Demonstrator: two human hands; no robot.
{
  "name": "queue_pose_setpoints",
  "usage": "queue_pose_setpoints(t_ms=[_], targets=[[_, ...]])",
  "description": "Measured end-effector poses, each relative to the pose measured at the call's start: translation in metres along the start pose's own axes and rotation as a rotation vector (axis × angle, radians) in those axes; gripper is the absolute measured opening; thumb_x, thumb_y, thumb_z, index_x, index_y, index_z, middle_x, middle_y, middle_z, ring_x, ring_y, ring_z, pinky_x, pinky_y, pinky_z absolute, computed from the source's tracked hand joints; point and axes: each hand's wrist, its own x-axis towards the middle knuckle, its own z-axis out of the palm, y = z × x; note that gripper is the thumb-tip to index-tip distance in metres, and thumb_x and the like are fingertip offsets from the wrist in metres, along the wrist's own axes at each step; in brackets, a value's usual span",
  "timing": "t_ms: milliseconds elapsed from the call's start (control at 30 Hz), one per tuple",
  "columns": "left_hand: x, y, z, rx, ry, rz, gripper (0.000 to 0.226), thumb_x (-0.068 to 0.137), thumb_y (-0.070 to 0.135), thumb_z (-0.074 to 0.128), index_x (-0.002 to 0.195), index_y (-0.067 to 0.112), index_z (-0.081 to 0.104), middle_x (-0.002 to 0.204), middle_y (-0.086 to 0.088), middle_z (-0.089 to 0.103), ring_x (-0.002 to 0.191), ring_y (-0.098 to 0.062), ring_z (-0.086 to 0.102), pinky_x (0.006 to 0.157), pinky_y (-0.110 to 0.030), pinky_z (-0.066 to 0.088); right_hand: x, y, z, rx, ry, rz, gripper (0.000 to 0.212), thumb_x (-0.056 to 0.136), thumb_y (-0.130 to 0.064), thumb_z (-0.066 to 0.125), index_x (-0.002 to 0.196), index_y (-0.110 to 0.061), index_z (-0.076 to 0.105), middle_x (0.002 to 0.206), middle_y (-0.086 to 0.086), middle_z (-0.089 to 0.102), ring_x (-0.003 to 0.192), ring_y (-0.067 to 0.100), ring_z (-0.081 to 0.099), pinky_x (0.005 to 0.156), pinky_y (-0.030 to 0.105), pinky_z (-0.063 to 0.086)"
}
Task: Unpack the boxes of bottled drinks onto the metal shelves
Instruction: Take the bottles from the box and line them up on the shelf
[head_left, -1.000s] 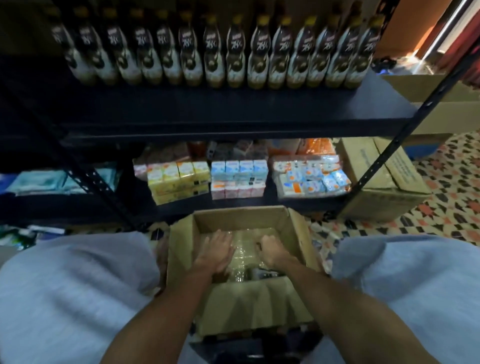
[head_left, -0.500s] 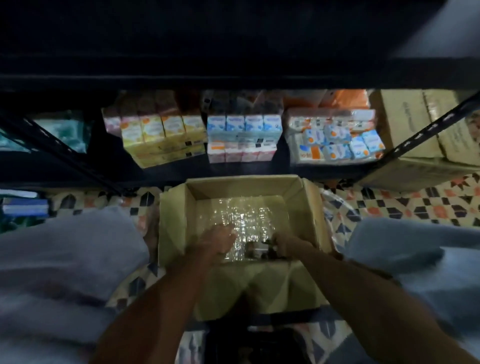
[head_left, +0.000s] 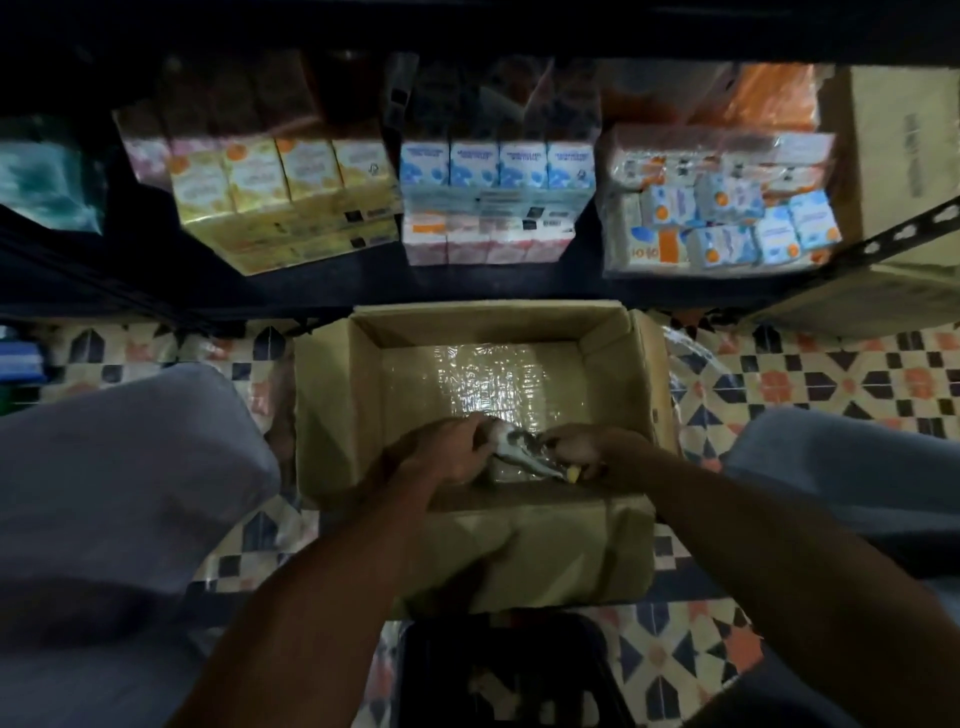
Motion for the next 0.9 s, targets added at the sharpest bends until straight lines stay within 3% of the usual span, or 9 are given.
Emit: queue_pose_setpoints(t_ms=[67, 167, 333, 433, 533, 633, 733, 800, 900], targets=[[0.001, 0.003, 0.001, 0.016, 0.014, 0.039, 0.065, 0.087, 0.044, 0.063, 0.145, 0.044, 0.033, 0.148, 0.003, 0.049, 0.129, -0.027, 0.051, 0.102, -0.042, 0.046, -0.002, -0.008, -0.003, 0.247, -0.03, 0.093, 0.03, 0.105, -0.027, 0.043, 0.131, -0.015, 0.053, 0.118, 0.006, 0.058, 0.094, 0.021, 0.062, 0.073, 0.035, 0.059], [0.006, 0.006, 0.006, 0.063, 0.041, 0.047, 0.075, 0.083, 0.04, 0.068, 0.147, 0.039, 0.03, 0.149, -0.001, 0.043, 0.132, -0.029, 0.044, 0.107, -0.042, 0.041, 0.0, -0.012, -0.005, 0.465, 0.016, 0.117, 0.021, 0.106, -0.029, 0.042, 0.112, -0.016, 0.057, 0.097, 0.003, 0.065, 0.075, 0.017, 0.066, 0.062, 0.03, 0.054], [0.011, 0.011, 0.016, 0.074, 0.102, 0.05, 0.082, 0.088, 0.029, 0.069, 0.154, 0.034, 0.021, 0.16, -0.006, 0.019, 0.145, -0.035, 0.023, 0.116, -0.049, 0.026, -0.002, -0.017, -0.008, 0.484, 0.138, -0.166, 0.029, 0.11, -0.028, 0.037, 0.106, -0.01, 0.058, 0.068, 0.004, 0.067, 0.045, 0.01, 0.058, 0.034, 0.019, 0.035], [0.009, 0.018, 0.017, 0.047, 0.151, 0.101, 0.075, 0.089, 0.028, 0.07, 0.152, 0.028, 0.031, 0.159, -0.009, 0.029, 0.144, -0.032, 0.03, 0.117, -0.05, 0.026, -0.003, -0.024, -0.009, 0.388, 0.16, -0.173, 0.03, 0.109, -0.029, 0.041, 0.111, -0.007, 0.061, 0.066, 0.006, 0.066, 0.046, 0.012, 0.053, 0.036, 0.022, 0.035], [0.005, 0.022, 0.015, -0.086, 0.174, 0.14, 0.048, 0.085, 0.026, 0.075, 0.13, 0.023, 0.057, 0.126, -0.007, 0.063, 0.112, -0.027, 0.06, 0.095, -0.04, 0.051, -0.007, -0.032, -0.007, 0.295, 0.193, -0.161, 0.033, 0.108, -0.03, 0.045, 0.112, -0.004, 0.065, 0.055, 0.0, 0.06, 0.037, 0.006, 0.047, 0.035, 0.02, 0.035], [-0.003, 0.021, 0.009, -0.196, 0.184, 0.116, 0.042, 0.081, 0.023, 0.08, 0.119, 0.02, 0.064, 0.111, -0.006, 0.069, 0.095, -0.023, 0.065, 0.08, -0.039, 0.057, -0.017, -0.041, -0.005, 0.288, 0.25, -0.186, 0.038, 0.105, -0.038, 0.05, 0.102, -0.005, 0.069, 0.062, 0.002, 0.06, 0.037, 0.003, 0.048, 0.037, 0.018, 0.036], [-0.014, 0.02, 0.005, -0.281, 0.277, 0.098, 0.033, 0.082, 0.021, 0.078, 0.112, 0.014, 0.065, 0.101, -0.006, 0.071, 0.088, -0.022, 0.067, 0.072, -0.034, 0.057, -0.03, -0.047, -0.003, 0.415, 0.356, -0.274, 0.04, 0.094, -0.055, 0.062, 0.101, -0.017, 0.073, 0.076, -0.003, 0.07, 0.054, 0.001, 0.061, 0.05, 0.018, 0.046], [-0.023, 0.025, -0.002, -0.316, 0.364, 0.064, 0.026, 0.084, 0.027, 0.074, 0.106, 0.015, 0.066, 0.094, -0.004, 0.07, 0.081, -0.021, 0.065, 0.068, -0.033, 0.055, -0.035, -0.049, -0.001, 0.477, 0.402, -0.349, 0.043, 0.077, -0.064, 0.074, 0.095, -0.025, 0.073, 0.087, -0.001, 0.075, 0.074, 0.011, 0.07, 0.067, 0.029, 0.057], [-0.035, 0.038, -0.018, -0.332, 0.425, 0.054, 0.029, 0.08, 0.036, 0.077, 0.103, 0.022, 0.068, 0.09, 0.0, 0.071, 0.077, -0.018, 0.064, 0.066, -0.03, 0.051, -0.042, -0.054, 0.003, 0.534, 0.514, -0.4, 0.039, 0.065, -0.052, 0.085, 0.09, -0.026, 0.07, 0.088, -0.002, 0.075, 0.084, 0.018, 0.07, 0.079, 0.039, 0.057]])
